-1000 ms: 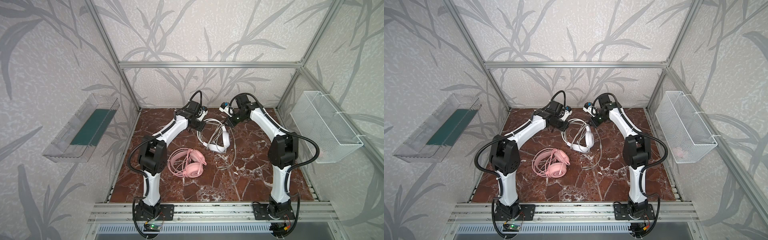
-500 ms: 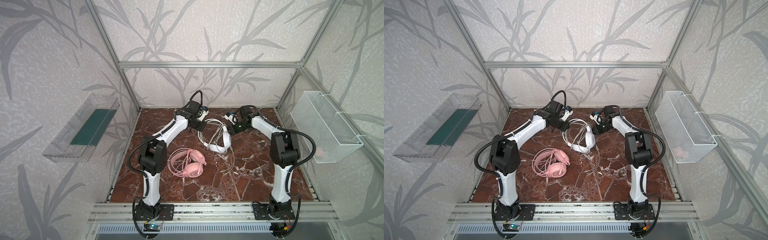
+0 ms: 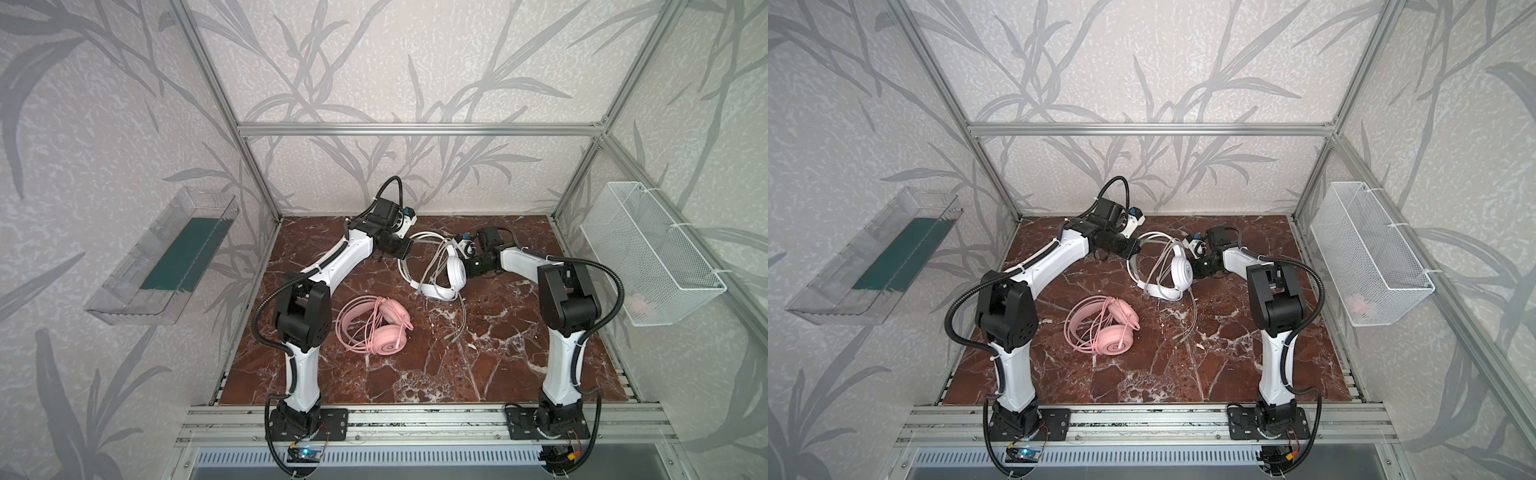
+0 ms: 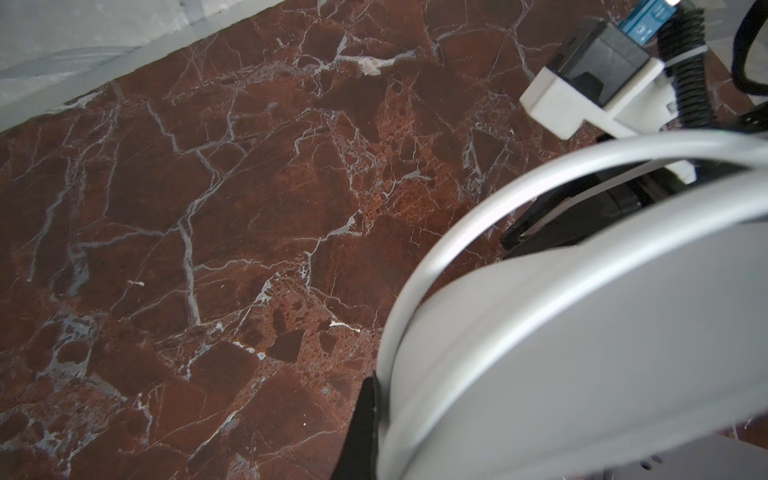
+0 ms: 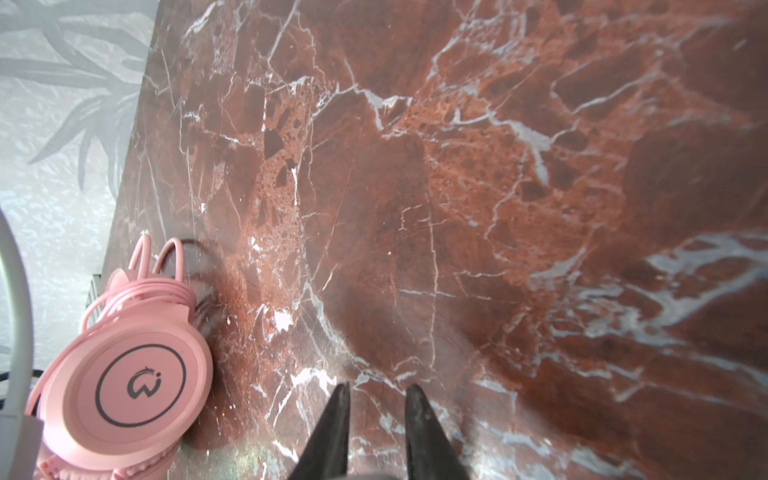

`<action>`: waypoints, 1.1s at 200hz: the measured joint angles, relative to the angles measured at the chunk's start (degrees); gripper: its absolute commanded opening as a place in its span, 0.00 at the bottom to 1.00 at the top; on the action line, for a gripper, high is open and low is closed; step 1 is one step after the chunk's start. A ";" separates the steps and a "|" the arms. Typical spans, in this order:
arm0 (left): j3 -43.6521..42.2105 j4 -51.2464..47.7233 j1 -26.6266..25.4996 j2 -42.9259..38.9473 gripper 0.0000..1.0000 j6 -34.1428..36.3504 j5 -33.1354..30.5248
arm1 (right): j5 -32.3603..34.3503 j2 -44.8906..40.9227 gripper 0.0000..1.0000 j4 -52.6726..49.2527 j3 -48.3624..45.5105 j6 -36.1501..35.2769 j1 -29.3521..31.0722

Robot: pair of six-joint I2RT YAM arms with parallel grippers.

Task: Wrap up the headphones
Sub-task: 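Release the cable and lower the right gripper toward the cable on the table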

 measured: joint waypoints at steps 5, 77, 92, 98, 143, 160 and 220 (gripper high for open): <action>-0.11 0.24 0.13 -0.07 0.00 -0.37 0.28 | -0.26 0.00 0.26 0.81 -0.63 0.72 0.00; -2.56 4.22 1.99 -1.27 0.00 -4.37 1.60 | -2.05 0.00 0.26 7.15 -6.99 6.82 0.28; -2.97 5.11 2.32 -1.42 0.00 -5.09 1.62 | -2.27 0.00 0.27 7.69 -7.28 7.21 0.61; -3.28 5.49 2.45 -1.55 0.00 -5.46 1.60 | -2.43 0.00 0.28 7.76 -7.39 7.39 0.72; -4.81 8.02 3.17 -2.40 0.00 -8.07 1.62 | -3.50 -0.28 0.32 9.75 -9.33 8.59 1.40; -5.18 8.83 3.45 -2.71 0.00 -8.76 1.64 | -3.93 -0.52 0.32 10.73 -10.08 9.35 1.53; -6.73 10.99 3.93 -2.89 0.00 -11.28 0.87 | -5.40 -1.25 0.33 13.66 -12.61 11.30 2.56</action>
